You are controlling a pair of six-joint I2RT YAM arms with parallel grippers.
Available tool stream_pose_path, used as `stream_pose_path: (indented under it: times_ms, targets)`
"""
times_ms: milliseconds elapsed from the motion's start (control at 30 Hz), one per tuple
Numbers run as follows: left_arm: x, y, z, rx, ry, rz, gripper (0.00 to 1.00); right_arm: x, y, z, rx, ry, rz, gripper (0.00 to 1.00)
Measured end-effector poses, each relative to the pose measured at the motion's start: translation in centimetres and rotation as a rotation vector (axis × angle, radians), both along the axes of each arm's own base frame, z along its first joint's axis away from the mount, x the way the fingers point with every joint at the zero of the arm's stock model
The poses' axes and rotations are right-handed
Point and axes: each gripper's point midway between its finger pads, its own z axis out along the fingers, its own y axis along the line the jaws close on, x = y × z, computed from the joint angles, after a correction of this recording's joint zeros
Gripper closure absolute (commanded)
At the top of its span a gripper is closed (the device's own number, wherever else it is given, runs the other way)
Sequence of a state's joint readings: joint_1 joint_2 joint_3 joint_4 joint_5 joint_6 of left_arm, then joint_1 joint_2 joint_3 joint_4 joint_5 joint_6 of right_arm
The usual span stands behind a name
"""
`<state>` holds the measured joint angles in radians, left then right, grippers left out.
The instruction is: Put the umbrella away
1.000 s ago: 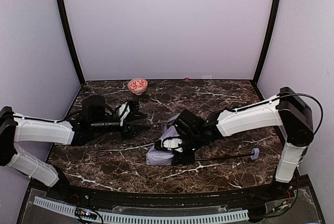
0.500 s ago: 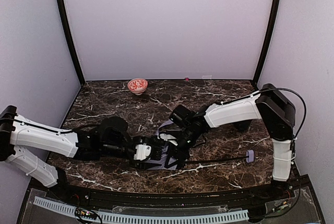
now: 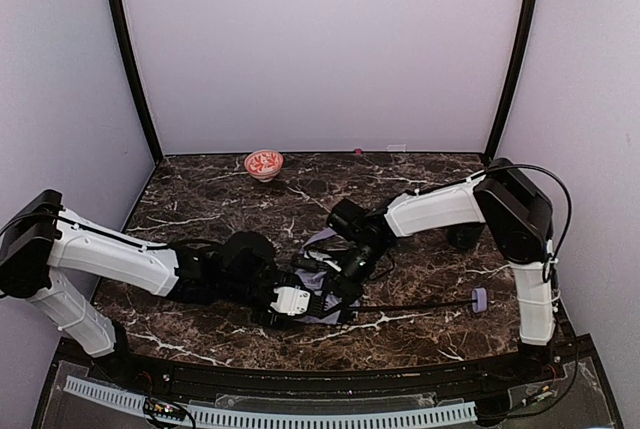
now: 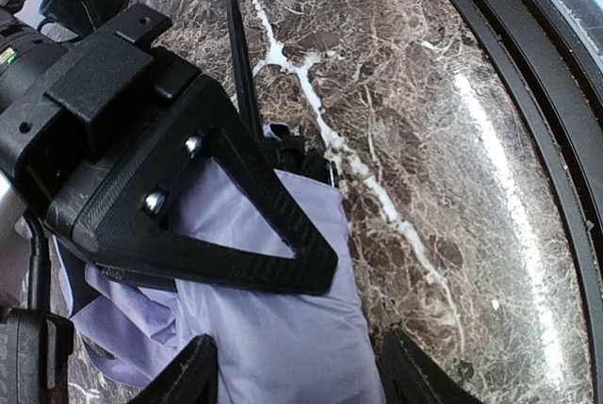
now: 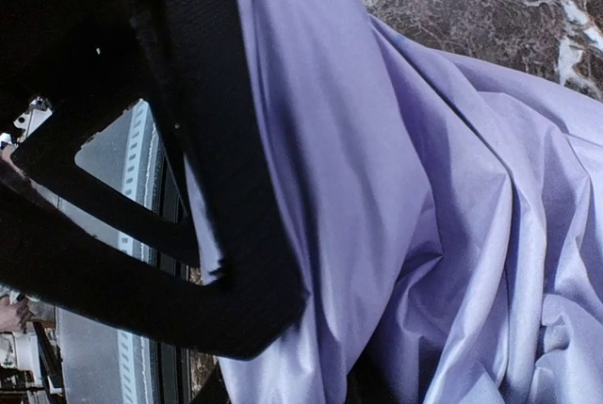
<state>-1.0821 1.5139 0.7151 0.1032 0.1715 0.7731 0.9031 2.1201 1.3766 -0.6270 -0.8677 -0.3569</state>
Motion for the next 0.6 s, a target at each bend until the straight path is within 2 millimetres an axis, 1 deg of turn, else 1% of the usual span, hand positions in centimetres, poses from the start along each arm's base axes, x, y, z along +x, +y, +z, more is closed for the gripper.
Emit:
stream_pose_path:
  times_ms: [167,233,400,467,533,600]
  targets:
    - [0.6,-0.2,-1.0,0.019,-0.007,0.025,0.4,0.0,-0.5,-0.1,-0.008,0.037,-0.01,0.77]
    - [1.0,-0.6,-1.4,0.029,-0.008,0.035,0.41,-0.1,-0.7,0.0,-0.01,0.05,-0.013,0.74]
    - [1.2,-1.4,-2.0,0.05,0.023,0.044,0.46,0.0,-1.1,0.0,-0.027,0.068,-0.024,0.61]
    - [1.1,-1.7,-2.4,0.066,0.053,0.043,0.49,0.0,-1.3,0.0,-0.035,0.072,-0.032,0.5]
    - [0.9,-2.0,-2.8,0.085,0.088,0.041,0.54,0.2,-1.7,0.2,-0.048,0.076,-0.054,0.46]
    - [0.8,-2.4,-3.1,0.096,0.113,0.04,0.56,0.5,-2.2,0.5,-0.06,0.06,-0.082,0.44]
